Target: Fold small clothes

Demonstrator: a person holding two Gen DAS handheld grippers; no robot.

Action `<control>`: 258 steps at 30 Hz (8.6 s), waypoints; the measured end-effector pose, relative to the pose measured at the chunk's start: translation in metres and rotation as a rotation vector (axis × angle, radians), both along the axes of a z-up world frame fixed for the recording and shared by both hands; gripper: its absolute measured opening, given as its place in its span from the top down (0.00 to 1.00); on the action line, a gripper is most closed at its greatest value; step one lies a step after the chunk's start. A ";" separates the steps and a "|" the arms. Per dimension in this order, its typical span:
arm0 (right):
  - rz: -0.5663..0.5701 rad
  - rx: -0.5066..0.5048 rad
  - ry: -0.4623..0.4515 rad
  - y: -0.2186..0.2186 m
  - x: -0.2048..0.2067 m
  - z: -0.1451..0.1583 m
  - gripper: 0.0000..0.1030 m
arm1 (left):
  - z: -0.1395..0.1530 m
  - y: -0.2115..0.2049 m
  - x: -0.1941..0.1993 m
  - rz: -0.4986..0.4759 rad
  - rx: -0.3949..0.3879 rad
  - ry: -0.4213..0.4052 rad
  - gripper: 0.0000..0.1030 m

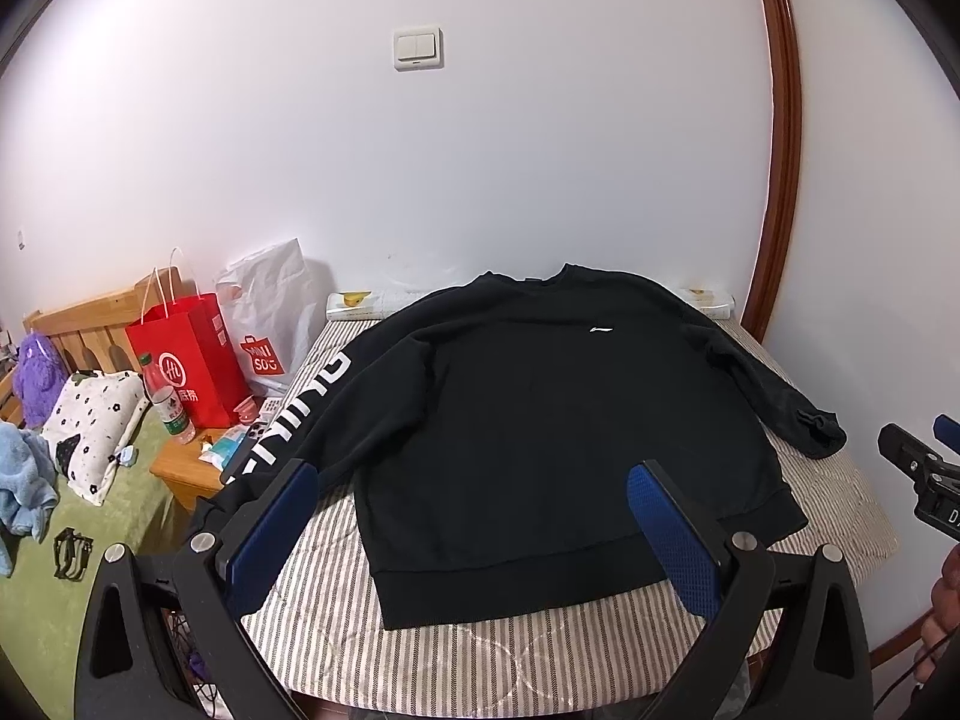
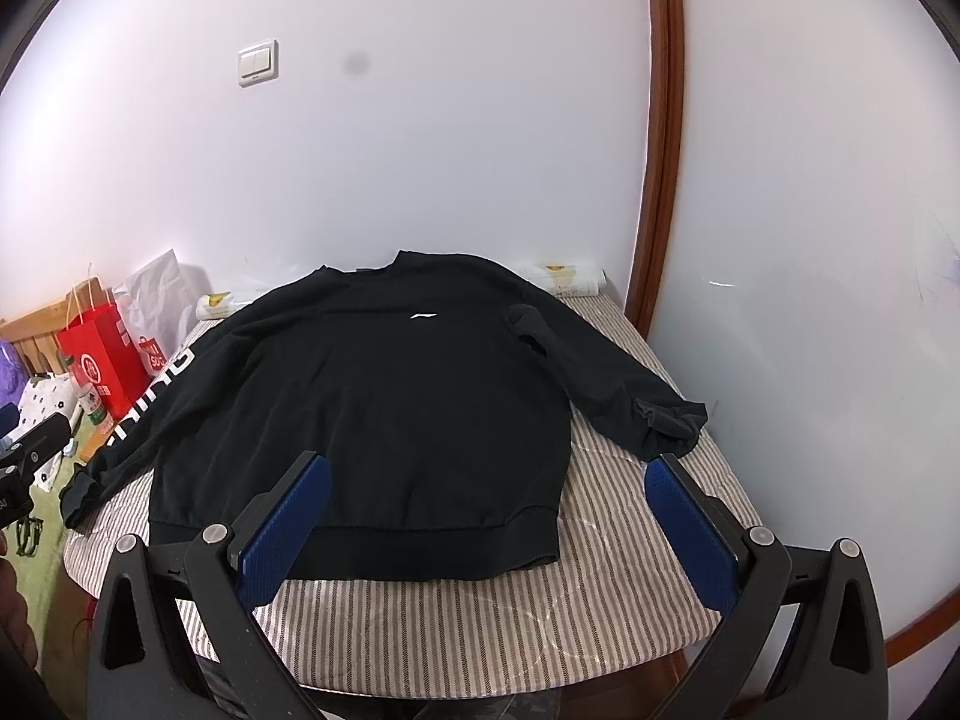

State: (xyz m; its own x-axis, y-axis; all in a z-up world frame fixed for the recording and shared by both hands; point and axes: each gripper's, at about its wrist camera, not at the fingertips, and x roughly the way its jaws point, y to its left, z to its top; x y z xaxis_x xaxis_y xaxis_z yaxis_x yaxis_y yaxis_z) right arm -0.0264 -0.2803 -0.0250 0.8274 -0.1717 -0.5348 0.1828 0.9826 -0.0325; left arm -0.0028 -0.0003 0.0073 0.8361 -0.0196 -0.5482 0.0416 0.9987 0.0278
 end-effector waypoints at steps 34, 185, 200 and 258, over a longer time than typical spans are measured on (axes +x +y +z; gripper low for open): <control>0.045 -0.018 -0.007 0.018 0.018 -0.022 0.00 | -0.048 0.054 0.022 0.131 -0.043 0.034 0.00; 0.007 0.090 0.121 -0.074 0.383 -0.120 0.87 | -0.154 0.081 0.330 0.141 -0.128 0.287 0.23; 0.005 0.024 0.269 -0.081 0.388 -0.142 0.69 | -0.173 0.105 0.356 0.236 -0.071 0.340 0.23; -0.263 0.036 0.231 -0.218 0.190 -0.167 0.37 | -0.140 0.011 0.321 0.137 -0.133 0.279 0.31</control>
